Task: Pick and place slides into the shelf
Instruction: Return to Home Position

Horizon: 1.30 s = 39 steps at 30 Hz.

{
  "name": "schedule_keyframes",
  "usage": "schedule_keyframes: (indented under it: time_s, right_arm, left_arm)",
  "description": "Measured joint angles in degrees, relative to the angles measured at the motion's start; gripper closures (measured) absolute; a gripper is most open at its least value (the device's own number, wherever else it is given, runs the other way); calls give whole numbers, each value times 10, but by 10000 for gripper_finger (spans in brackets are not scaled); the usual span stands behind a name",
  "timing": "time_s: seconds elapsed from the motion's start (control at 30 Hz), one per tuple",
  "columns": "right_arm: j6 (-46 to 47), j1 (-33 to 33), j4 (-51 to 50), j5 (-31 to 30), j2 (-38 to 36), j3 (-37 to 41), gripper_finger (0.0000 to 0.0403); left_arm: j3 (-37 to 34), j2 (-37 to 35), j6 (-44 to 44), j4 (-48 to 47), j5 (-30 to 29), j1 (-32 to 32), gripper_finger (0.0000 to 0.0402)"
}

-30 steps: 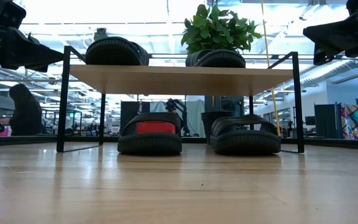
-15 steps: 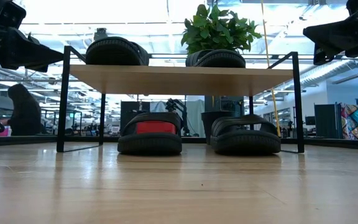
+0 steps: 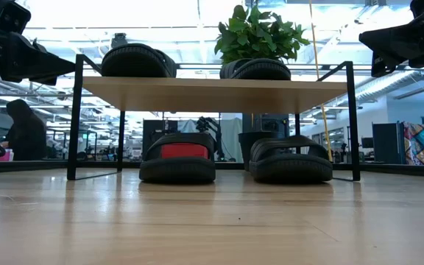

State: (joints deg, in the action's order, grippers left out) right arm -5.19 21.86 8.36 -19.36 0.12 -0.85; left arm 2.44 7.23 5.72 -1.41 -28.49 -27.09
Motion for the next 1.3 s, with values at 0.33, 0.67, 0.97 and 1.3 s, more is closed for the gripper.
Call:
schedule_keyframes:
  time_s: [0.33,0.67,0.97,1.3]
  right_arm:
    - [0,0,0,0,0,0,403]
    - [0,0,0,0,0,0,403]
    - [0,0,0,0,0,0,403]
    - [0,0,0,0,0,0,403]
  left_arm:
    - [0,0,0,0,0,0,384]
    - [0,0,0,0,0,0,397]
    - [0,0,0,0,0,0,382]
    - [0,0,0,0,0,0,399]
